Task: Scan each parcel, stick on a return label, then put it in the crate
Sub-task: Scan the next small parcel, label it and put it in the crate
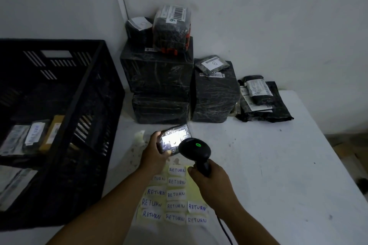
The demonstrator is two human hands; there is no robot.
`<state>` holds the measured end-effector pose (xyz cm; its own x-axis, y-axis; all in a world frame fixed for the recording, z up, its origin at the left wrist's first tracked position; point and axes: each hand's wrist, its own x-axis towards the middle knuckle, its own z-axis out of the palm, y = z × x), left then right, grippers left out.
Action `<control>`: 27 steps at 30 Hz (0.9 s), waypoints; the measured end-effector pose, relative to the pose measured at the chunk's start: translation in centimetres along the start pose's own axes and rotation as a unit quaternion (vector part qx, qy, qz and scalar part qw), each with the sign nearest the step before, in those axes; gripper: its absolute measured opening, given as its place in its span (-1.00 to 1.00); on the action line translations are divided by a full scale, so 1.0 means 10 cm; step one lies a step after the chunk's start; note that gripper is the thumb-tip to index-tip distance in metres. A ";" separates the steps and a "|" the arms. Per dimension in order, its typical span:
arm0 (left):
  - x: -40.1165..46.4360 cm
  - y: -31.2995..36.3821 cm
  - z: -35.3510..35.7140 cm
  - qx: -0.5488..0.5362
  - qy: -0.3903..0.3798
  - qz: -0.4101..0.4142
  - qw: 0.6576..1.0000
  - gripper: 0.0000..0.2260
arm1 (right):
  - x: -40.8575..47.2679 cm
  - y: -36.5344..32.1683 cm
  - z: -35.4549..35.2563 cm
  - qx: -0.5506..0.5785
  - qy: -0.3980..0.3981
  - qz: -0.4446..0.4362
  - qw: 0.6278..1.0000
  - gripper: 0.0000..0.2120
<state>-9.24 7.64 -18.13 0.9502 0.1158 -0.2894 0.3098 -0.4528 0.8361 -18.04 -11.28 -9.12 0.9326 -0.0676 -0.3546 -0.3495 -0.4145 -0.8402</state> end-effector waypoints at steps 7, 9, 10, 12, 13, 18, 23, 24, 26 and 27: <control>-0.02 0.03 0.00 -0.014 0.005 0.011 1.000 -0.41 | -0.02 -0.01 0.00 0.001 -0.001 -0.007 1.000 -0.76; -0.01 0.03 0.00 -0.012 0.003 0.009 1.000 -0.40 | -0.02 0.00 -0.01 0.005 -0.002 -0.006 1.000 -0.76; 0.00 0.02 0.00 -0.011 0.003 0.008 1.000 -0.40 | -0.01 0.00 -0.01 0.008 -0.001 -0.006 1.000 -0.76; 0.00 0.02 0.00 -0.009 0.005 0.005 1.000 -0.39 | 0.00 0.03 -0.01 0.007 0.001 -0.006 1.000 -0.75; 0.01 0.02 0.00 -0.009 0.005 0.003 1.000 -0.39 | 0.01 0.05 -0.01 0.006 0.004 -0.005 1.000 -0.75; 0.07 0.03 -0.02 -0.020 0.009 -0.021 1.000 -0.42 | 0.14 0.24 -0.03 -0.021 0.070 0.006 0.997 -0.78; 0.14 0.02 -0.05 -0.011 0.000 -0.045 0.999 -0.41 | 0.41 0.61 -0.20 -0.060 0.160 0.059 0.984 -0.74; 0.15 0.02 -0.05 -0.005 0.002 -0.050 0.999 -0.41 | 0.47 0.68 -0.23 -0.074 0.170 0.066 0.980 -0.75; 0.17 0.01 -0.05 0.002 0.006 -0.055 0.998 -0.40 | 0.59 0.78 -0.28 -0.100 0.188 0.078 0.974 -0.77; 0.17 0.00 -0.05 0.005 0.007 -0.052 0.999 -0.40 | 0.64 0.80 -0.31 -0.109 0.195 0.083 0.971 -0.77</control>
<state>-7.63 8.27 -18.38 0.9133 0.1758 -0.3673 0.4065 -0.4462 0.7973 -14.60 -17.81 -16.87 0.8433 -0.4711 -0.2587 -0.5096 -0.5476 -0.6637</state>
